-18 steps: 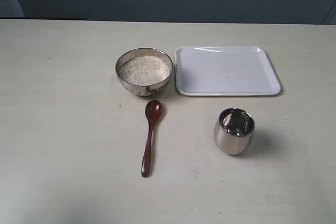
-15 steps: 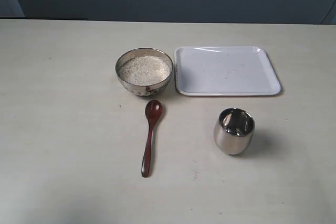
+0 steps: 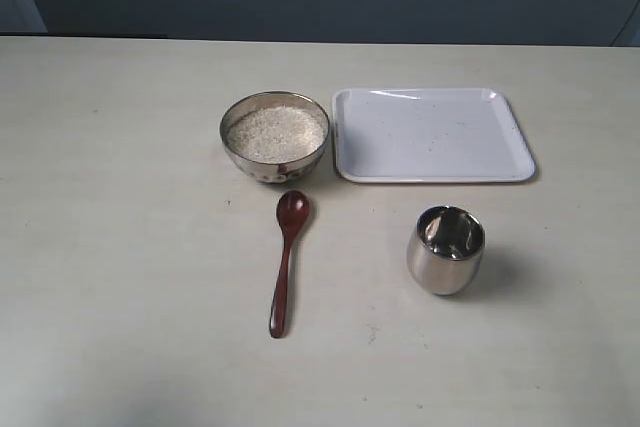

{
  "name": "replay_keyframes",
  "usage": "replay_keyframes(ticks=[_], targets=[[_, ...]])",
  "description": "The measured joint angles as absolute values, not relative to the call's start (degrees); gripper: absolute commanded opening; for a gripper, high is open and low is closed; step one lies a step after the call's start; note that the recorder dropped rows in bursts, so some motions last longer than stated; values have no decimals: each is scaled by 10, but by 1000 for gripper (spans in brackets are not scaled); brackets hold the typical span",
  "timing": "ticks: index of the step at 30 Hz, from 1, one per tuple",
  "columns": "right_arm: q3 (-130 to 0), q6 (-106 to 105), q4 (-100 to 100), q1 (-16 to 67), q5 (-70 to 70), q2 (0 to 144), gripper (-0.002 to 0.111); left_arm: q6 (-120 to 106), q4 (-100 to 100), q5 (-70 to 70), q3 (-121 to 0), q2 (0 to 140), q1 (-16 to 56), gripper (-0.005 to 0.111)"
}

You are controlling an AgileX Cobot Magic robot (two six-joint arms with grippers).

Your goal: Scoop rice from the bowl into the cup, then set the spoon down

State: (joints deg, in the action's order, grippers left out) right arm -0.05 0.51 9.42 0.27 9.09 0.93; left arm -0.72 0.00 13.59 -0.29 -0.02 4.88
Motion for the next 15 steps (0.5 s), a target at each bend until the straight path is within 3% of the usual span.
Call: replay_keyframes(ticks=[7, 15], targets=[[-1, 44, 399, 3, -41, 9, -1, -7, 0, 136, -3, 0, 49, 1], [-39, 25, 488, 3, 63, 11, -1, -7, 0, 136, -3, 0, 49, 1]])
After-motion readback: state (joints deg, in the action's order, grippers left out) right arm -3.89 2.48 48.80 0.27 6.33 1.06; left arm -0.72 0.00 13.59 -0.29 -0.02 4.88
